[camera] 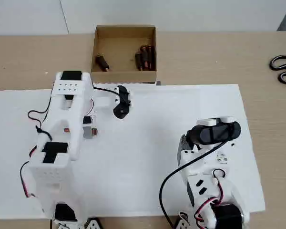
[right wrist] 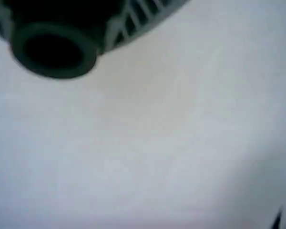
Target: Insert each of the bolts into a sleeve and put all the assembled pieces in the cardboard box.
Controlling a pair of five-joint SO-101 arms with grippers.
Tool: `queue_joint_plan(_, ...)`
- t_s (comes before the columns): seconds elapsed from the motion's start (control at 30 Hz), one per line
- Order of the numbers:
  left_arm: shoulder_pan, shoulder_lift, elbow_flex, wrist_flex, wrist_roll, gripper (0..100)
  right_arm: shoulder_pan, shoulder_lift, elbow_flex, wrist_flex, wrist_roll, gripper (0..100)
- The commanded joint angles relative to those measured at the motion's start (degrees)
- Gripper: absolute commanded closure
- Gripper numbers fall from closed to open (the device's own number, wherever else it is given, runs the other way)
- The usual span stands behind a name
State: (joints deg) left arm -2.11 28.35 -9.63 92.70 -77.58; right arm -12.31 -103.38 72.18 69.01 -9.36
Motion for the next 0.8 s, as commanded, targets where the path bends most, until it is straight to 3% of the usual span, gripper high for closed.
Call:
queue_joint_plan(0.0, -0.09, 1.76, -3.91, -0.44, -12.13, 84, -0.22, -0.48, -0.35, -1.1, 0.35, 99.6)
queue_joint_plan(0.4, -2.55, 2.9, -4.0, -0.35, -12.13, 84, -0.22, -0.48, -0.35, -1.01, 0.35, 99.6)
queue_joint_plan(0.77, -1.85, 3.43, -3.65, 2.37, -11.78, 99, -0.22, -0.48, -0.26, -1.01, 0.35, 99.6)
